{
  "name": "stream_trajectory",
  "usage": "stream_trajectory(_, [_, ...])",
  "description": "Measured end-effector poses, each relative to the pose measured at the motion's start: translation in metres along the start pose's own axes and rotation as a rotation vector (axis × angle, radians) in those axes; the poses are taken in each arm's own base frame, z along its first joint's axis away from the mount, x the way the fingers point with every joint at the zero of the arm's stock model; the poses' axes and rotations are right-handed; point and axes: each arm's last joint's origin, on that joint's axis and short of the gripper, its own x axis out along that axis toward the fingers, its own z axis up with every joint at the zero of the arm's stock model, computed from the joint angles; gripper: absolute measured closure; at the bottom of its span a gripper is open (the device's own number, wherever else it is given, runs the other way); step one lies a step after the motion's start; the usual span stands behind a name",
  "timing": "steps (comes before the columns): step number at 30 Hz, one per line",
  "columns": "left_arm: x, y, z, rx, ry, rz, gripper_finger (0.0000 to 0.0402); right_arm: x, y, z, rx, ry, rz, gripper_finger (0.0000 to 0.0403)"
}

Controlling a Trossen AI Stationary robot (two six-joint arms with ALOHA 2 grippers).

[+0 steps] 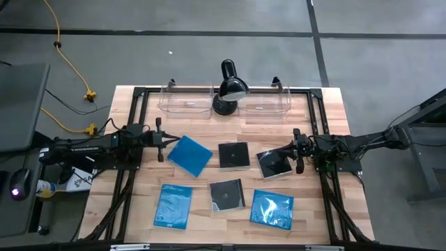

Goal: Pick & place jewel cases by type
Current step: Put the top left black CD case into the right transparent bin

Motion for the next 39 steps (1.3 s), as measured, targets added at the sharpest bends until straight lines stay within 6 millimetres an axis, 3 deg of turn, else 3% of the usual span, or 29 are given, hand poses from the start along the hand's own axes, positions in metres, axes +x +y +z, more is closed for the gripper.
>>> stream_trajectory(11, [-0.001, 0.005, 0.012, -0.351, -0.135, 0.037, 0.0401, 0.0, 0.0, 0.0, 0.0, 0.0, 0.0, 0.0402])
stream_trajectory(25, [-0.004, 0.012, 0.024, -0.402, -0.269, 0.122, 0.0401, 0.0, 0.0, 0.001, 0.011, -0.013, -0.012, 0.0402])
stream_trajectory(31, [-0.004, 0.012, 0.024, -0.403, -0.268, 0.133, 0.0401, -0.001, 0.003, 0.012, 0.248, -0.132, 0.021, 0.0402])
stream_trajectory(39, [-0.008, 0.017, 0.033, -0.432, -0.363, 0.218, 0.0401, -0.006, 0.005, 0.034, 0.326, -0.335, -0.013, 0.0402])
